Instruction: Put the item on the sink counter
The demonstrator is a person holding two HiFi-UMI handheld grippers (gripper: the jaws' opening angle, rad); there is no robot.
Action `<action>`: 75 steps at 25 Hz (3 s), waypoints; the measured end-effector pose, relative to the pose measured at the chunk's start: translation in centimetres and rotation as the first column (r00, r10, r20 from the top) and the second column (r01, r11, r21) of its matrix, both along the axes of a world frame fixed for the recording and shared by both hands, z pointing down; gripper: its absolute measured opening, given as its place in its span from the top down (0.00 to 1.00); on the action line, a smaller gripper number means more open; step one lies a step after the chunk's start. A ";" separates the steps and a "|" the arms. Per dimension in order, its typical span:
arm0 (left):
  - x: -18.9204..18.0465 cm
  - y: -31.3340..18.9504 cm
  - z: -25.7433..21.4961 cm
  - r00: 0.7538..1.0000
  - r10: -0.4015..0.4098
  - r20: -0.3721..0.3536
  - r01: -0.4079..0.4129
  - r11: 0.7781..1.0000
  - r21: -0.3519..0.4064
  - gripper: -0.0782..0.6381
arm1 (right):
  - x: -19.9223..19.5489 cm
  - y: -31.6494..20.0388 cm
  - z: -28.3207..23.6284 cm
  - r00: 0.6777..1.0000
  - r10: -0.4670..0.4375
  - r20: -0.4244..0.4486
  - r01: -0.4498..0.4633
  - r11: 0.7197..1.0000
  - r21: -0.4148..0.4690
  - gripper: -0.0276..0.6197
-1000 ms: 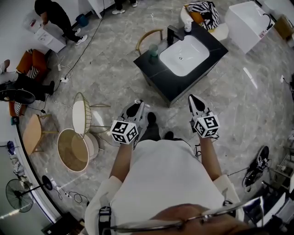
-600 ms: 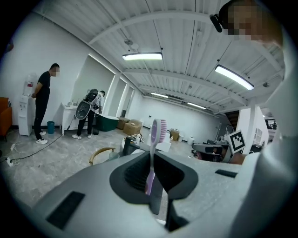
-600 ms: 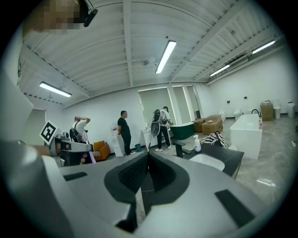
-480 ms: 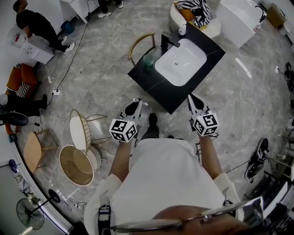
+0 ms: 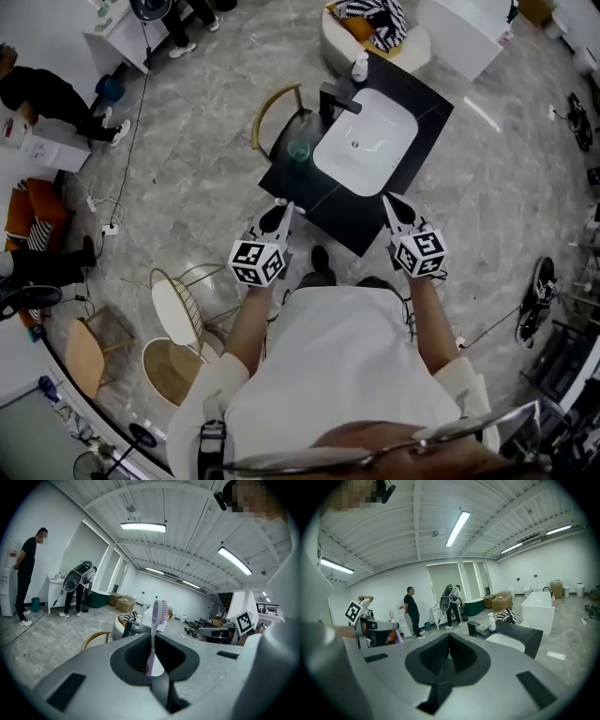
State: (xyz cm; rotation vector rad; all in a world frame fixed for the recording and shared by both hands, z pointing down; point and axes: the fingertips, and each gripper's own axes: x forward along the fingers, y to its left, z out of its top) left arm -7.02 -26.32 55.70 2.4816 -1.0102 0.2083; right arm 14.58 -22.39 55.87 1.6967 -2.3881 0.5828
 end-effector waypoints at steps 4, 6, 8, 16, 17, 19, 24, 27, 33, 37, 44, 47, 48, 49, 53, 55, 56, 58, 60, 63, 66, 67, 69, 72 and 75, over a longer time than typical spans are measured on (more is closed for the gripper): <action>0.6 -3.7 0.9 0.999 0.033 -0.008 -0.033 0.999 -0.015 0.85 | -0.1 -1.6 0.2 0.999 0.048 -0.001 -0.048 0.999 -0.010 0.95; 0.8 -5.5 1.5 0.999 0.044 -0.004 -0.045 0.999 -0.020 0.85 | -0.1 -2.1 0.5 0.998 0.065 -0.001 -0.065 0.998 -0.023 0.95; 1.0 -7.4 2.1 0.999 0.046 0.005 -0.046 0.999 -0.019 0.85 | -0.1 -2.6 1.0 0.997 0.076 0.000 -0.076 0.996 -0.038 0.95; 2.7 -13.5 5.6 0.998 0.031 0.054 -0.030 0.999 -0.010 0.85 | 0.7 -3.9 3.9 0.997 0.083 -0.004 -0.083 0.991 -0.101 0.95; 2.9 -14.2 5.9 0.998 0.029 0.058 -0.028 1.000 -0.009 0.85 | 0.7 -4.1 4.3 0.997 0.079 -0.004 -0.079 0.991 -0.110 0.95; 3.3 -15.5 6.9 0.997 0.027 0.067 -0.026 1.000 -0.007 0.85 | 0.5 -4.5 5.2 0.998 0.070 -0.005 -0.070 0.989 -0.128 0.95; 3.9 -17.9 9.9 0.995 0.017 0.095 -0.016 1.000 -0.019 0.85 | -0.3 -4.8 7.3 0.998 0.064 0.004 -0.063 0.982 -0.180 0.95; 4.2 -19.0 11.5 0.996 0.012 0.088 -0.009 0.999 -0.034 0.85 | -0.7 -4.9 8.5 0.998 0.068 0.008 -0.065 0.976 -0.206 0.95; 4.7 -21.0 15.1 0.993 -0.002 0.114 0.006 0.999 -0.034 0.85 | -1.5 -5.0 10.4 0.998 0.064 0.000 -0.062 0.968 -0.245 0.95; 4.6 -21.5 17.5 0.991 -0.016 0.134 0.024 0.998 -0.058 0.85 | -1.5 -5.2 11.1 0.997 0.072 -0.006 -0.071 0.963 -0.261 0.95; 5.0 -21.3 20.9 0.989 0.001 0.150 0.012 0.996 -0.089 0.85 | -1.4 -4.9 12.8 0.998 0.059 -0.017 -0.061 0.953 -0.296 0.95; 5.2 -21.2 22.0 0.987 0.007 0.164 0.011 0.994 -0.108 0.85 | -1.6 -4.9 13.7 0.999 0.047 -0.018 -0.051 0.948 -0.315 0.95; 5.2 -21.1 22.4 0.986 0.011 0.165 0.008 0.993 -0.115 0.85 | -1.7 -4.9 14.1 0.999 0.042 -0.020 -0.046 0.946 -0.322 0.95; 5.3 -21.1 22.6 0.986 0.016 0.164 0.004 0.993 -0.122 0.85 | -1.9 -5.0 14.4 0.999 0.036 -0.021 -0.041 0.944 -0.328 0.95; 5.4 -21.1 23.0 0.988 0.015 0.156 0.005 0.991 -0.132 0.85 | -2.3 -5.2 15.2 1.000 0.023 -0.020 -0.029 0.939 -0.342 0.95; 5.3 -21.2 22.9 0.988 0.006 0.152 0.015 0.991 -0.134 0.84 | -2.4 -5.3 15.1 1.000 0.021 -0.020 -0.027 0.939 -0.342 0.95; 5.2 -21.2 22.9 0.988 0.000 0.151 0.021 0.990 -0.137 0.84 | -2.4 -5.2 15.0 1.000 0.020 -0.020 -0.026 0.940 -0.341 0.95; 5.0 -21.0 23.0 0.988 -0.007 0.151 0.029 0.989 -0.146 0.83 | -2.4 -5.3 14.8 1.000 0.018 -0.024 -0.025 0.940 -0.339 0.95; 4.8 -20.9 23.1 0.989 -0.007 0.151 0.030 0.988 -0.151 0.83 | -2.2 -5.4 14.5 0.999 0.017 -0.030 -0.026 0.942 -0.336 0.95; 4.8 -20.7 22.9 0.989 -0.004 0.148 0.027 0.988 -0.152 0.83 | -2.0 -5.8 14.1 0.999 0.017 -0.034 -0.027 0.945 -0.325 0.95; 4.7 -20.3 22.5 0.989 0.000 0.147 0.022 0.989 -0.149 0.83 | -2.2 -6.0 13.6 0.999 0.015 -0.036 -0.026 0.950 -0.312 0.95; 4.7 -20.2 22.3 0.989 0.002 0.147 0.020 0.989 -0.147 0.83 | -2.3 -6.1 13.5 0.999 0.014 -0.036 -0.025 0.951 -0.307 0.95; 4.6 -20.0 21.8 0.989 0.004 0.147 0.017 0.990 -0.140 0.83 | -2.6 -6.2 13.1 0.999 0.010 -0.038 -0.021 0.955 -0.297 0.95; 4.3 -19.7 20.9 0.989 0.001 0.148 0.019 0.991 -0.131 0.83 | -2.8 -6.3 12.4 0.999 0.007 -0.045 -0.019 0.960 -0.279 0.95; 4.0 -18.8 19.7 0.988 -0.003 0.154 0.024 0.990 -0.137 0.83 | -2.9 -6.2 11.5 0.999 0.014 -0.049 -0.026 0.965 -0.261 0.95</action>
